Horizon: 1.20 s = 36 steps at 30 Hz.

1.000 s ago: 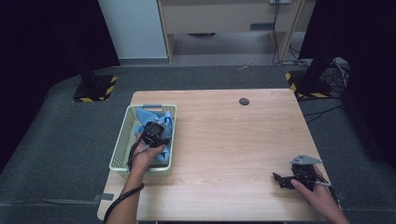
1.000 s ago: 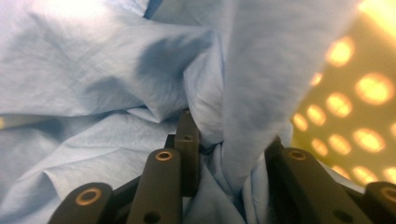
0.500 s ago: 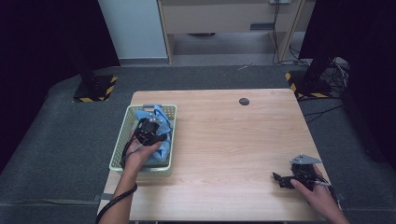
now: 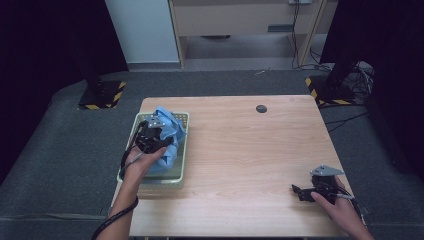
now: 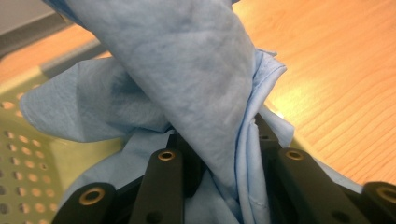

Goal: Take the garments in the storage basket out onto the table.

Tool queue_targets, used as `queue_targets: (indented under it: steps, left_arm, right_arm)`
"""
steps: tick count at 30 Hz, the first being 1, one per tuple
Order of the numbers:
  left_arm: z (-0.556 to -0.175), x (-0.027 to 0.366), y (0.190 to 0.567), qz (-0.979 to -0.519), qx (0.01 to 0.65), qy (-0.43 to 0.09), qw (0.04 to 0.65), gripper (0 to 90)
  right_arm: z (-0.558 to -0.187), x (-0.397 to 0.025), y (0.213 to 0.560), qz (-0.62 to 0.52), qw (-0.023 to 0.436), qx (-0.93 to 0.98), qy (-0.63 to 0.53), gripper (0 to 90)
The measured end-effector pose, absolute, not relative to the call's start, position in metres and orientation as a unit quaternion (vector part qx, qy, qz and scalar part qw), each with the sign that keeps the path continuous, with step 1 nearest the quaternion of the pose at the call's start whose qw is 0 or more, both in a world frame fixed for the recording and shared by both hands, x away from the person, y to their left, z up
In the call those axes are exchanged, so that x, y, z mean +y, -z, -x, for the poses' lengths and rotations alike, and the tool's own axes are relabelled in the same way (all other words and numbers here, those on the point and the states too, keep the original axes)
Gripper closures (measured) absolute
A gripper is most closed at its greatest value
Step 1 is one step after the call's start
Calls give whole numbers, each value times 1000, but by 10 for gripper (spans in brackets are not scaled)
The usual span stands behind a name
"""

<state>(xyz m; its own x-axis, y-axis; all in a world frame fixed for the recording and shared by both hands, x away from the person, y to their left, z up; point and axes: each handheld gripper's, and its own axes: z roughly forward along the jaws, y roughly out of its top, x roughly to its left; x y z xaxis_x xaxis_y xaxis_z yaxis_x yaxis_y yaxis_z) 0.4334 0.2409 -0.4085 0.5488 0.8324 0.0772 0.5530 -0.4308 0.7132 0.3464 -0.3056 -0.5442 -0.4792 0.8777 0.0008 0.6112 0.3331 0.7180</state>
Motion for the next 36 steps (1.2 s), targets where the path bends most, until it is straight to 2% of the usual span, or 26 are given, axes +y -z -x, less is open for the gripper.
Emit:
queue_targets:
  steps: [17,36]
  left_arm:
    - [-422,246,376,-801,406,-248,362,736]
    - [-410,223,350,-803,376,-258,385,738]
  right_arm:
    - [-346,-306,544,-470,199,792,-335,5]
    - [-346,-306,544,-470,199,792,-335,5]
